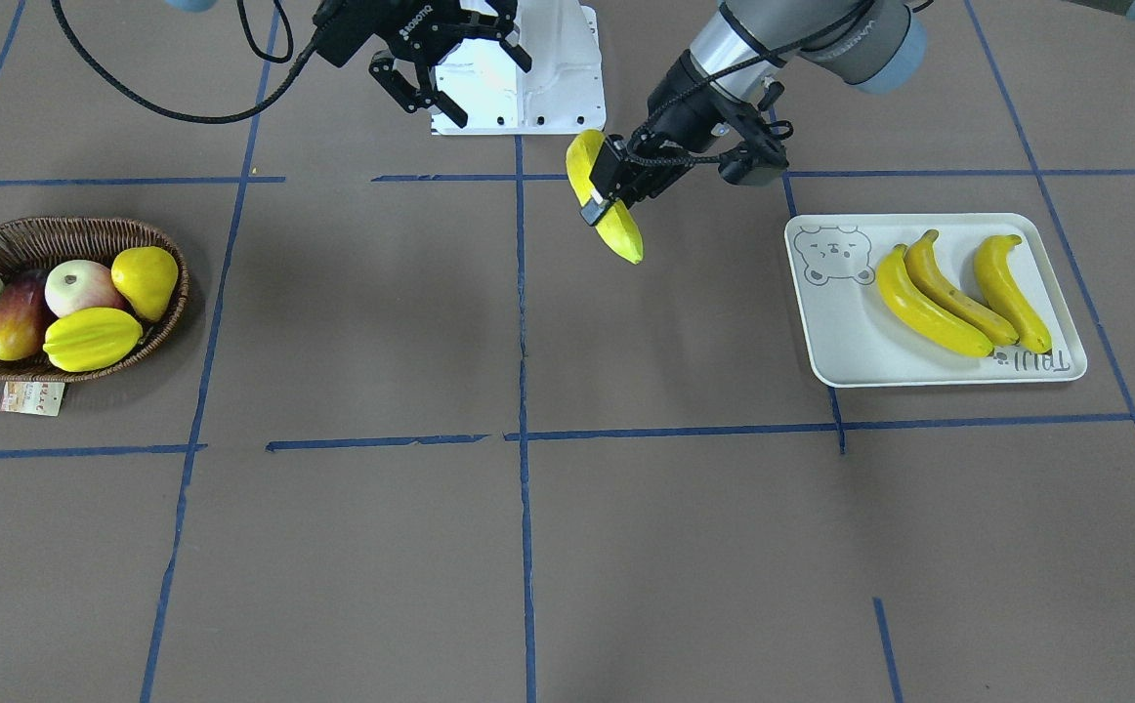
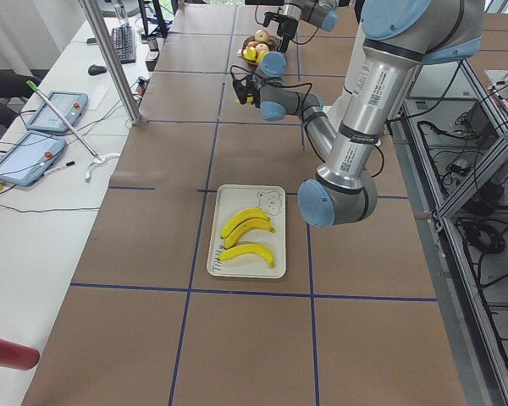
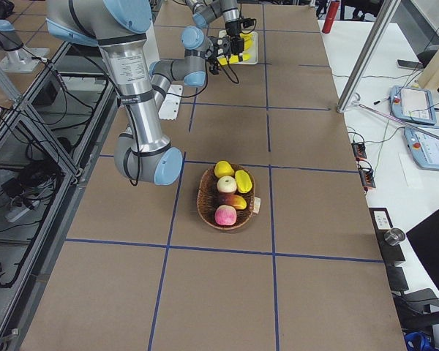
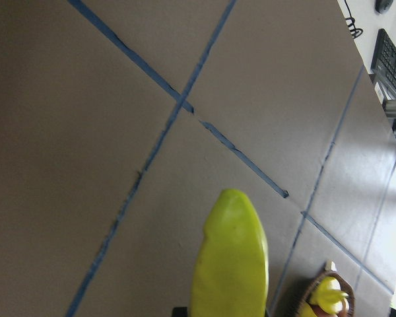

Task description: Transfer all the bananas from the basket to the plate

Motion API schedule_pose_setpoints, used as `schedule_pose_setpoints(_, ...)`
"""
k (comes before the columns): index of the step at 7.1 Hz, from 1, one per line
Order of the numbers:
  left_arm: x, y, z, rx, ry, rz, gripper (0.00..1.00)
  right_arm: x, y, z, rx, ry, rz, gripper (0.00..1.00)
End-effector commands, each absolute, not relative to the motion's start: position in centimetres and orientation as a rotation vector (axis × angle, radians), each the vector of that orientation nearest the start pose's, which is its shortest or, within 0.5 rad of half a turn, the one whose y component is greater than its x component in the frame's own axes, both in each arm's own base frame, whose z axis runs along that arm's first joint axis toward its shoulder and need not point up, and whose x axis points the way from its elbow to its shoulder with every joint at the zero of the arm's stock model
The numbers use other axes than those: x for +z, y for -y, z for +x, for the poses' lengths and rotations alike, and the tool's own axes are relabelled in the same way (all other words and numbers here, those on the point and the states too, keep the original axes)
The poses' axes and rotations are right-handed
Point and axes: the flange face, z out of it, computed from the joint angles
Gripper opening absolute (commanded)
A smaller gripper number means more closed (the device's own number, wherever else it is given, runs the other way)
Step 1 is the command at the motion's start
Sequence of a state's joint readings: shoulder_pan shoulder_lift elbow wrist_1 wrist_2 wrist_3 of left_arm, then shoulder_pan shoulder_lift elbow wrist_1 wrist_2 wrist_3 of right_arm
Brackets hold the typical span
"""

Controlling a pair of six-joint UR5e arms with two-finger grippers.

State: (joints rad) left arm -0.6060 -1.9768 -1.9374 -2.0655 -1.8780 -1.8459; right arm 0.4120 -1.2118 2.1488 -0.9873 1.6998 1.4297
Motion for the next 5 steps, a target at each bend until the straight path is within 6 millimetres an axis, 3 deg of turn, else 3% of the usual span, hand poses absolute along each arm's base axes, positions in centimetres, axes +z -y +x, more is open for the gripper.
schedule_pose_setpoints(1, 29.1, 42.5, 39.5, -0.579, -1.04, -0.035, 0.0, 17.4, 31.7, -38.3, 0.152, 1.438, 0.324, 1.0)
schedule_pose_setpoints(3, 37.7, 42.9, 35.3, -0.566, -0.891, -0.003, 0.0, 18.7, 31.9, -37.6, 0.166, 1.414, 0.327, 1.0)
schedule_pose_setpoints(4, 41.5, 43.6, 34.2, -0.574, -0.823, -0.004, 0.0, 18.7, 31.9, -37.5, 0.165, 1.414, 0.325, 1.0)
schedule_pose_setpoints(5, 44.9, 44.4, 34.8, -0.591, -0.766, -0.025, 0.0, 18.6, 31.9, -37.4, 0.163, 1.418, 0.324, 1.0)
